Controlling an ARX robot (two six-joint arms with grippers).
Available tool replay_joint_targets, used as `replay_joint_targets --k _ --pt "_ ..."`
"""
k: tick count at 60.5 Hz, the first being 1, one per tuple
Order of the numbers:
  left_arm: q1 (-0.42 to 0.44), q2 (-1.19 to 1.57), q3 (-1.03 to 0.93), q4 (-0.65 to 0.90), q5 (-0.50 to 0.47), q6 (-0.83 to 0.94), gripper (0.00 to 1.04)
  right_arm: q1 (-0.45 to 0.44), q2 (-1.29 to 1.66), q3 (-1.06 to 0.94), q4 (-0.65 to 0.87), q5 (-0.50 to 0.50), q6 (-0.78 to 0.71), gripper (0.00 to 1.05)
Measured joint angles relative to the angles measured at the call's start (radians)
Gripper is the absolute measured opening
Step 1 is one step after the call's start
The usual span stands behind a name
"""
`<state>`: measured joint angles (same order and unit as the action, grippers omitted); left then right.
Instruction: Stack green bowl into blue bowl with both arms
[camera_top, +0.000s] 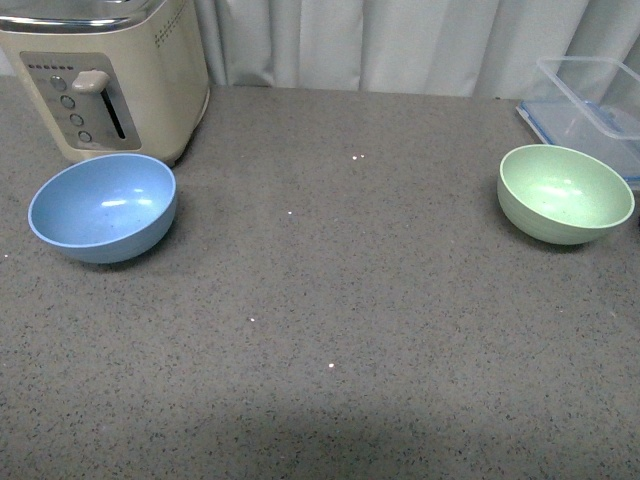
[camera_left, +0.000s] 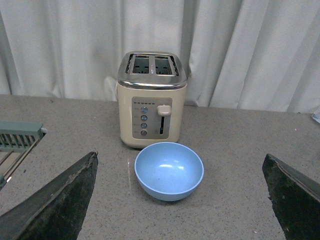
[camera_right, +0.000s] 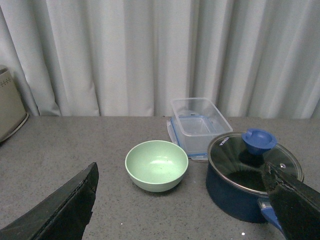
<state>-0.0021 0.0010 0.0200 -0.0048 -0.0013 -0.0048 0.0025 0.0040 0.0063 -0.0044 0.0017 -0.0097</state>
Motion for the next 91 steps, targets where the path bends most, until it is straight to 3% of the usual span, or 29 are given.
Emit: replay_joint_targets --k 63,66,68,72,85,91 --pt "0.0 0.0 0.0 0.0 0.0 0.0 0.98 0.0 0.0 0.0 0.0 0.0 0.0 0.96" --pt "-0.013 0.011 0.003 -0.016 -0.051 -0.021 0.98 0.0 0.0 0.0 0.0 0.0 0.0 0.96" --pt "-0.011 0.048 0.004 -0.027 -0.1 -0.057 0.98 0.0 0.0 0.0 0.0 0.0 0.0 0.96" --pt "0.008 0.157 0.004 0.029 -0.102 -0.11 0.98 0.0 0.0 0.0 0.0 0.0 0.0 0.96" --pt "0.006 0.877 0.154 0.535 -0.127 -0.276 0.98 0.0 0.0 0.0 0.0 0.0 0.0 0.96" --pt "-0.005 1.176 0.279 0.591 -0.112 -0.303 0.98 0.0 0.0 0.0 0.0 0.0 0.0 0.96"
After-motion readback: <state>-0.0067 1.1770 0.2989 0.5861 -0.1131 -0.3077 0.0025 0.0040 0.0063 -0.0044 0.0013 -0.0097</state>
